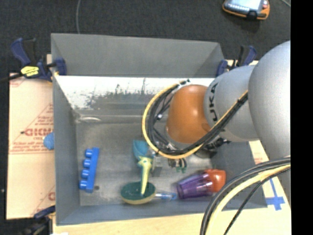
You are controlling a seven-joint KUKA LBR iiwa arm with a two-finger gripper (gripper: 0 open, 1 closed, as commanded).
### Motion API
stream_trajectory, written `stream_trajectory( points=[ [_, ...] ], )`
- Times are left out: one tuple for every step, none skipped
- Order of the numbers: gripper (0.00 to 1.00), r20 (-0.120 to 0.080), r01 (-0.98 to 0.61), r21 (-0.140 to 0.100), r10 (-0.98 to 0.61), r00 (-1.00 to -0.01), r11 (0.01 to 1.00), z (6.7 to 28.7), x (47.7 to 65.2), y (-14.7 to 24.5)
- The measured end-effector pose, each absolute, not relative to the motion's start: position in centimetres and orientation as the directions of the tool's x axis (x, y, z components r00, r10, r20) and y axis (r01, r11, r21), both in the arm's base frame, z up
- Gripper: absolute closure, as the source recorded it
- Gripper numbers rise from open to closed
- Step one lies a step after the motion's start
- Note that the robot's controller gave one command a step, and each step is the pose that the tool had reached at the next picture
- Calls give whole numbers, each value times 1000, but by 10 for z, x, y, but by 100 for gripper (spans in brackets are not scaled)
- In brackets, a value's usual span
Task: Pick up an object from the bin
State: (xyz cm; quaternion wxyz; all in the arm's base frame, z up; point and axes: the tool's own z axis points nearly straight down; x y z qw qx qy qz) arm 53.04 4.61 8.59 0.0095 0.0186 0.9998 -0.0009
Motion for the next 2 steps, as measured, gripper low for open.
stream_trajectory(
  points=[
    [100, -19, 37, -1, 37, -999, 999, 86, 530, 46],
    [100, -25, 77, 2, 77, -997, 997, 73, 537, 51]
  ],
)
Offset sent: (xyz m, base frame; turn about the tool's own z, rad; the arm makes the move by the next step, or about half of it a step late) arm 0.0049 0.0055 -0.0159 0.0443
